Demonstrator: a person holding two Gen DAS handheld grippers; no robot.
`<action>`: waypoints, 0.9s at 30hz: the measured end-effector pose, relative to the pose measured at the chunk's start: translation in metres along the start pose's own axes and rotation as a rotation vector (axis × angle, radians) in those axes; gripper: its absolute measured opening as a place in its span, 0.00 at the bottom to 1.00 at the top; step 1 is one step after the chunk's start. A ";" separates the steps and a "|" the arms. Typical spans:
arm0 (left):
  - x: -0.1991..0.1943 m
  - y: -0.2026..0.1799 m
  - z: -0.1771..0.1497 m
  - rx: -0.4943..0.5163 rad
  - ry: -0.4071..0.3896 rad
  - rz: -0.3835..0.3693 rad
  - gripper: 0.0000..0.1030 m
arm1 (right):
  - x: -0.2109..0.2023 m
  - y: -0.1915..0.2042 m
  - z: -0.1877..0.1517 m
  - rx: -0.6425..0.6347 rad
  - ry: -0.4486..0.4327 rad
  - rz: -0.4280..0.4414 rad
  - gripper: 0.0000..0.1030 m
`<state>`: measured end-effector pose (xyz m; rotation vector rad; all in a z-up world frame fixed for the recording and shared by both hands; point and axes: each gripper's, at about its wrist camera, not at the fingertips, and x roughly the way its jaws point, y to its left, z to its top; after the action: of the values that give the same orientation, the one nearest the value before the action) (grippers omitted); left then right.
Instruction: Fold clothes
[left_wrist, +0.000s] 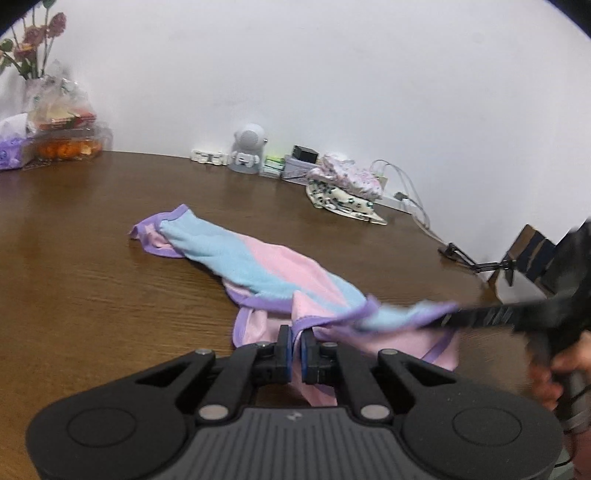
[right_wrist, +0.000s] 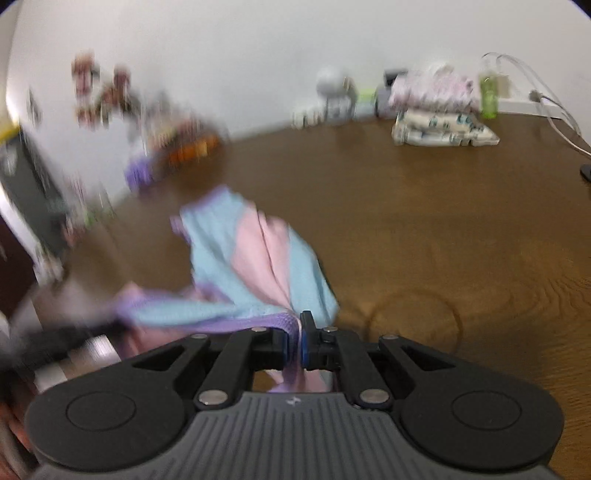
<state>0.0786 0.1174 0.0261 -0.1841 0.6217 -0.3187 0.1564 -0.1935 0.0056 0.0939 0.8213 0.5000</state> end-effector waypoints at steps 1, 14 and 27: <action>0.000 0.000 0.002 0.003 0.006 -0.009 0.03 | 0.003 0.008 -0.003 -0.063 0.014 -0.029 0.11; 0.012 0.003 0.031 0.023 0.029 0.002 0.03 | 0.012 0.133 -0.046 -1.062 -0.077 -0.208 0.47; 0.019 0.007 0.016 0.164 0.094 0.046 0.53 | 0.021 0.076 0.049 -0.468 0.110 0.175 0.06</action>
<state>0.1047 0.1188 0.0264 0.0028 0.6884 -0.3335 0.1737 -0.1118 0.0455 -0.2975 0.7875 0.8566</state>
